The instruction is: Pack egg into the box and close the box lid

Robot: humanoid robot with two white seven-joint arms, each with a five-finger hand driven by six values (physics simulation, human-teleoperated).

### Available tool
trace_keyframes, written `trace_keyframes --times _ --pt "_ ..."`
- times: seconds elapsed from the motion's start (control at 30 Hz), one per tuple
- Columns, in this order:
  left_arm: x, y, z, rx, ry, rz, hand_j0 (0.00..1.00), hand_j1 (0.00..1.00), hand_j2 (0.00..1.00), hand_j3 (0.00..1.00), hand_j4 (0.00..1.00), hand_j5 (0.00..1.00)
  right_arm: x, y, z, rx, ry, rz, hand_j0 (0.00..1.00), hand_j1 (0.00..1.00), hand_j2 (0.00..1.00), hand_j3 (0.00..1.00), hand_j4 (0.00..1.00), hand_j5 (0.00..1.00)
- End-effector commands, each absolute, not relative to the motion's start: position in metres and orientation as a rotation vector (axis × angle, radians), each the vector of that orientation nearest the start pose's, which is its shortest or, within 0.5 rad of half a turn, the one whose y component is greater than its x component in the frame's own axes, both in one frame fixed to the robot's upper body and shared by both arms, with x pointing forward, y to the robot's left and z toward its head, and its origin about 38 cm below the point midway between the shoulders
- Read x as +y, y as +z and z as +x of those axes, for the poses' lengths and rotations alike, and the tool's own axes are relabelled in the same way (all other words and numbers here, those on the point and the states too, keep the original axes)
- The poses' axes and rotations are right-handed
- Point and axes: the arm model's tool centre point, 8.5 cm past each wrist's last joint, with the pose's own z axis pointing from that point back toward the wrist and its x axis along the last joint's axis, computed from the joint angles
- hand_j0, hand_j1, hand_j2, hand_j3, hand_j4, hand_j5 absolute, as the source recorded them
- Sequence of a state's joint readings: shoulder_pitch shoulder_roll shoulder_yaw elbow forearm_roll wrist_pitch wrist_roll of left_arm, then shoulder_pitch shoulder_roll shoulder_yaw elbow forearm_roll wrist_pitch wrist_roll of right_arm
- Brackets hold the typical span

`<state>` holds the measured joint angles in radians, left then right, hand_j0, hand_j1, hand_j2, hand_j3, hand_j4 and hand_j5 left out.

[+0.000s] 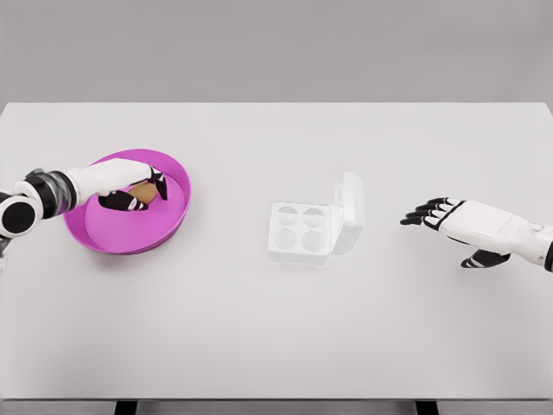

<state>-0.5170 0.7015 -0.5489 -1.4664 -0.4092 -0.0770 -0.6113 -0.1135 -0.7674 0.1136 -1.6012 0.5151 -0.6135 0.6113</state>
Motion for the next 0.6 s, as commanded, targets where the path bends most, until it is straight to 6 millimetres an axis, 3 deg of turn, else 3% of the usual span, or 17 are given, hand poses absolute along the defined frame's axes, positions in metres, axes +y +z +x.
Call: trace_keyframes --times 0.0,0.27,0.57 --pt "0.302 0.159 0.445 -1.111 -1.671 0.407 0.41 0.41 0.41 0.41 0.41 0.41 -0.360 0.155 0.356 -1.292 1.942 -0.414 1.00 1.00 1.00 1.00 1.00 1.00" --pt "0.297 0.165 0.445 -1.136 -1.673 0.405 0.40 0.40 0.40 0.40 0.40 0.40 -0.360 0.155 0.356 -1.292 1.942 -0.414 1.00 1.00 1.00 1.00 1.00 1.00" --pt "0.288 0.187 0.440 -1.216 -1.681 0.423 0.40 0.40 0.40 0.40 0.40 0.40 -0.363 0.152 0.357 -1.282 1.933 -0.413 1.00 1.00 1.00 1.00 1.00 1.00"
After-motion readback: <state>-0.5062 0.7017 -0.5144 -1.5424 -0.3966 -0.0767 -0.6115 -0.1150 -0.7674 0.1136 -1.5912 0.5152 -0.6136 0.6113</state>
